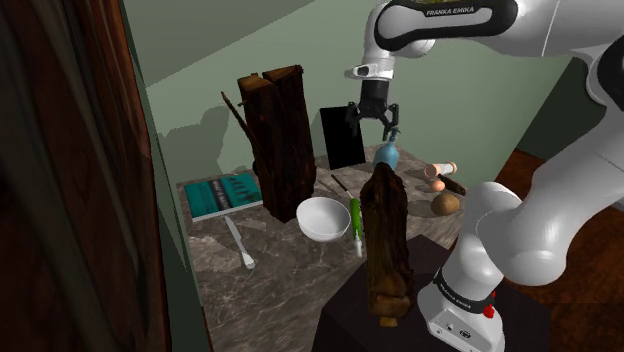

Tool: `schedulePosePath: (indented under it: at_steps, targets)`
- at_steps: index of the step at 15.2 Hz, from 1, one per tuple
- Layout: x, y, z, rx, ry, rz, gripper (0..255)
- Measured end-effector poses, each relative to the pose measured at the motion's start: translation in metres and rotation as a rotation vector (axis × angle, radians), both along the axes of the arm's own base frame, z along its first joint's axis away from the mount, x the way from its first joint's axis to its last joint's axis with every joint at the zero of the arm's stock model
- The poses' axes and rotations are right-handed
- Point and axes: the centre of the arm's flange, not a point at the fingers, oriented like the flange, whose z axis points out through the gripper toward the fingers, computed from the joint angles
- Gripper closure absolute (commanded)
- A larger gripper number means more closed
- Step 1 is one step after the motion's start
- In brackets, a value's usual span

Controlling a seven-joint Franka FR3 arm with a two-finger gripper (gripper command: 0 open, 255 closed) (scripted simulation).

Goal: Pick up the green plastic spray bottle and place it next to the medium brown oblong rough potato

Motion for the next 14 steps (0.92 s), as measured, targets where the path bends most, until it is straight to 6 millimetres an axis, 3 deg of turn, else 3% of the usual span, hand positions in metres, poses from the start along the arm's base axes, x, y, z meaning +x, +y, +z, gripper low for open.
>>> schedulePosePath:
  at_steps: [3,9,14]
  targets:
    - [0.016,0.035,-0.036,-0.067,0.05,0.104,0]
    - [0.026,0.095,-0.11,-0.201,0.153,0.313,0]
    - [0.02,0.142,-0.18,-0.312,0.238,0.486,0]
